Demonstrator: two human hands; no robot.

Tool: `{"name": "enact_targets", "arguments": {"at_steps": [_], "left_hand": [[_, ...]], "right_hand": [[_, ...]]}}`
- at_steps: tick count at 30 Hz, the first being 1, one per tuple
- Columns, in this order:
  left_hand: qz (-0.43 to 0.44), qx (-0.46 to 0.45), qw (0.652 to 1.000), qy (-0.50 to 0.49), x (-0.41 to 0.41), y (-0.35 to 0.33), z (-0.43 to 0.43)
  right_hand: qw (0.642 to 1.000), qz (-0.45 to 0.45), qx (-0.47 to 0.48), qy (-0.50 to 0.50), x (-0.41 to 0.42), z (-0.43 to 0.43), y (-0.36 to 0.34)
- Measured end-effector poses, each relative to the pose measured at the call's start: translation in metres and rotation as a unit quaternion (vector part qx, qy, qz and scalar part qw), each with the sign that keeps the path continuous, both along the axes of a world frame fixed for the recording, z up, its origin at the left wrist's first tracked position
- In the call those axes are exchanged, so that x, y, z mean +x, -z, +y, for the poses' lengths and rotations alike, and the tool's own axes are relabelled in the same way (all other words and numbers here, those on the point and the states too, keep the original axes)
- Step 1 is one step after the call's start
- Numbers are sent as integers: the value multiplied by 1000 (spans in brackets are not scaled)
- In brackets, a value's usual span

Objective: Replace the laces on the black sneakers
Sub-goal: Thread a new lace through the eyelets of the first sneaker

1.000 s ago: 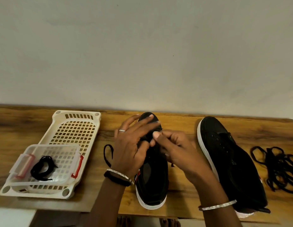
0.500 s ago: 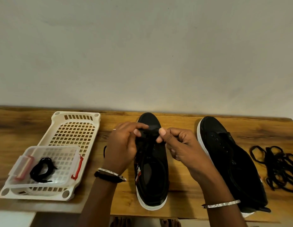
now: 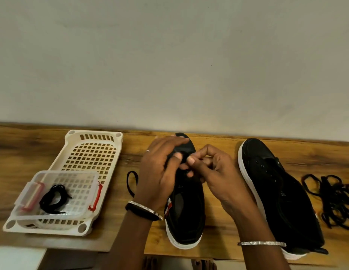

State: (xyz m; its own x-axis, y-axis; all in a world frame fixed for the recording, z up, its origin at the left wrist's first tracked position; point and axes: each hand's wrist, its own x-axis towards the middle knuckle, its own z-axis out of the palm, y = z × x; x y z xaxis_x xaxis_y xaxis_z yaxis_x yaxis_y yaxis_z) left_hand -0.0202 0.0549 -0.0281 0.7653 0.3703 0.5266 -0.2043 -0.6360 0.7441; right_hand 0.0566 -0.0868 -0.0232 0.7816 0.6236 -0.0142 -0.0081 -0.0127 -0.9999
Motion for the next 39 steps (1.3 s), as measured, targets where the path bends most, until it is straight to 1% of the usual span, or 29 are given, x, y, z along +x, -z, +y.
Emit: {"name": "enact_targets", "arguments": {"at_steps": [3, 6, 9, 12, 15, 18, 21, 23, 24, 25, 27, 29, 31, 33, 35, 37, 39], "left_hand": [[18, -47, 998, 34, 2, 2, -9], [25, -73, 996, 37, 4, 2, -7], [37, -55, 997, 34, 3, 4, 2], [64, -24, 998, 16, -1, 13, 16], [73, -16, 997, -14, -3, 19, 25], [83, -33, 995, -39, -5, 19, 26], [93, -41, 995, -15, -5, 12, 23], [106, -66, 992, 11, -5, 7, 21], [116, -73, 991, 13, -6, 5, 22], [127, -73, 989, 7, -7, 5, 25], [132, -50, 990, -22, -10, 6, 33], [112, -15, 991, -74, -14, 6, 40], [68, 0, 986, -150, -17, 2, 45], [16, -11, 976, -216, -20, -5, 47], [-26, -38, 967, -249, -24, -12, 48], [-52, -70, 962, -259, -28, -15, 51], [-65, -86, 962, -252, -30, -17, 54]], "right_hand": [[998, -53, 21, 22, -4, 5, -3], [999, -31, 32, 1, -7, 7, -4], [999, -4, 31, -8, -5, 5, -1], [999, 21, 14, 31, 4, -4, 4], [996, -18, -69, 52, 9, -13, 4], [981, -77, -178, 1, 7, -12, -1], [944, -157, -283, -67, 1, -4, -1], [916, -211, -332, -77, -1, 0, 0], [908, -225, -345, -72, -1, 2, 0], [907, -229, -348, -63, -1, 2, -1], [914, -226, -333, -52, -1, 1, -1], [926, -225, -301, -48, -3, 0, -1], [937, -224, -267, -36, -4, 1, -1], [943, -219, -249, -28, -6, 4, -3], [946, -222, -238, -21, -8, 7, -5], [951, -233, -202, 16, -10, 11, -9], [963, -228, -134, 45, -14, 16, -15]]}}
